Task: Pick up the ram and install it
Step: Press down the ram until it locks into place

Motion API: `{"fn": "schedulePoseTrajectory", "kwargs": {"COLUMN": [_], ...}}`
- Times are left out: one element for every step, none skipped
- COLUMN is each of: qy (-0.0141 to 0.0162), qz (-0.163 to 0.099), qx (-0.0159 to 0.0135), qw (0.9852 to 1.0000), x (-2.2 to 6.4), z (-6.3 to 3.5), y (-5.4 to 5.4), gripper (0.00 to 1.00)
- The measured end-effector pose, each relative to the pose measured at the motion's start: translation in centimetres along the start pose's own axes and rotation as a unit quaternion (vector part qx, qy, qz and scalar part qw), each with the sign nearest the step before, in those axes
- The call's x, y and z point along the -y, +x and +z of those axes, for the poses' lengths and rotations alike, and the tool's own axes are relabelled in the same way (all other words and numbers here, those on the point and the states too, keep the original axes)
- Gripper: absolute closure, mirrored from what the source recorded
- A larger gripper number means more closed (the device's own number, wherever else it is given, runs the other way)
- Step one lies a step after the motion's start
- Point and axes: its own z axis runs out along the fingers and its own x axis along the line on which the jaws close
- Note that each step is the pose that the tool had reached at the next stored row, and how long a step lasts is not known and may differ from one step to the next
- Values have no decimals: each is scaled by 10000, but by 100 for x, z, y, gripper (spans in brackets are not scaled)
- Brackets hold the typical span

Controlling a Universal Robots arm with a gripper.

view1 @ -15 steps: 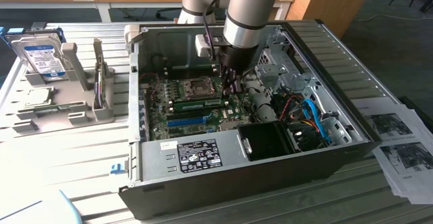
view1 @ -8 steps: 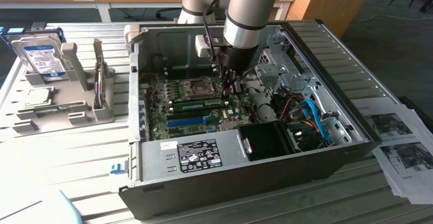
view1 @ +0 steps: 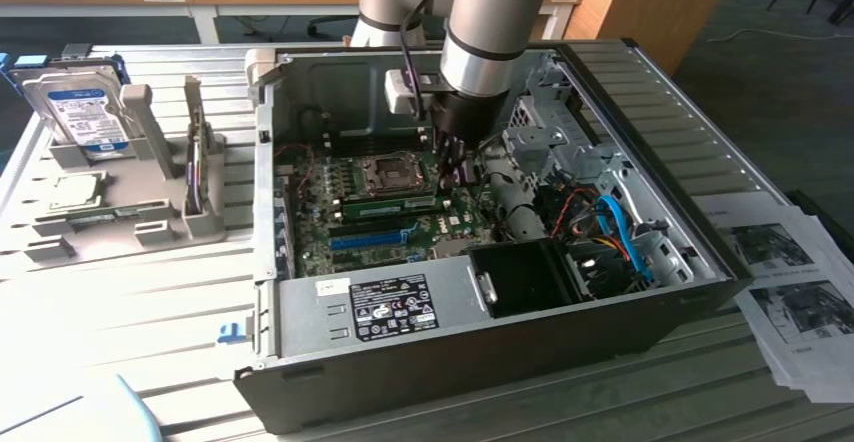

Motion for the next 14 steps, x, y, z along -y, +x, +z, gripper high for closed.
{"fn": "schedulePoseTrajectory", "kwargs": {"qy": [0,0,0,0,0,0,0,0,0,0,0,0,0,0], "qz": [0,0,0,0,0,0,0,0,0,0,0,0,0,0], "qx": [0,1,1,0,0,0,0,0,0,1,1,1,0,0], "qw": [10000,10000,10000,10000,10000,10000,10000,10000,10000,10000,10000,10000,10000,10000], "x": [0,0,0,1,1,0,0,0,0,1,1,1,1,0], "z": [2,6,9,9,9,9,9,9,9,10,10,10,10,10], "y": [0,0,0,0,0,0,0,0,0,-2,-6,-7,-7,-7], "gripper": [91,91,91,91,91,91,91,91,91,91,91,91,91,91]}}
